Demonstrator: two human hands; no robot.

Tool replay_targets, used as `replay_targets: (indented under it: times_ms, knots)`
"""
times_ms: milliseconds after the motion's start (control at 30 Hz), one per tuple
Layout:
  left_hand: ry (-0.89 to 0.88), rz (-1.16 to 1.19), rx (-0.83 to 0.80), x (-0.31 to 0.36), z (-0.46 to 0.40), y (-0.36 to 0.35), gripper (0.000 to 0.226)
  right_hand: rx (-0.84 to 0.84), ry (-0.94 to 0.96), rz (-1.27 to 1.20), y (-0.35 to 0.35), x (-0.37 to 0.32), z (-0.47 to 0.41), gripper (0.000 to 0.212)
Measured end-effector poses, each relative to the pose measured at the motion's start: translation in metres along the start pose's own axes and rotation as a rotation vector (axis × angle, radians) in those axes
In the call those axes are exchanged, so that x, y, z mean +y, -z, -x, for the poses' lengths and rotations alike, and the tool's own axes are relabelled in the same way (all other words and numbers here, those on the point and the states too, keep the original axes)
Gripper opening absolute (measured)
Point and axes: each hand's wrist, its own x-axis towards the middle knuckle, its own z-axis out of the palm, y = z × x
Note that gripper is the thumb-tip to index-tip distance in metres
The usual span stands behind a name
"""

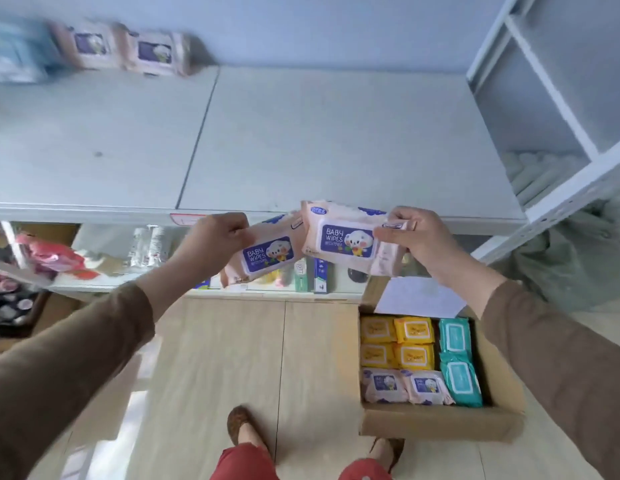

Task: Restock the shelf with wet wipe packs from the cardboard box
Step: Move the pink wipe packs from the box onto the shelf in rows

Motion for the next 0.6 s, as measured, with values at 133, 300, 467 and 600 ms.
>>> replay_targets:
  times_ms: [133, 300, 467, 600]
  knots:
    - [-0.042, -0.003, 0.116, -0.052, -0.015, 0.093, 0.026, 0.028, 0.036, -0.101, -0.077, -0.067, -0.029, 0.021]
    - [-0.062, -0.019, 0.160, -0.099, -0.049, 0.171, 0.022, 0.033, 0.048, -0.233, -0.150, -0.122, -0.072, 0.015]
    - [-0.038, -0.036, 0.173, -0.142, -0.110, 0.217, 0.017, 0.036, 0.027, -0.294, -0.194, -0.145, -0.136, 0.013]
    - [-0.021, -0.080, 0.180, -0.173, -0.179, 0.247, 0.015, 0.034, 0.039, -0.316, -0.222, -0.158, -0.204, 0.011]
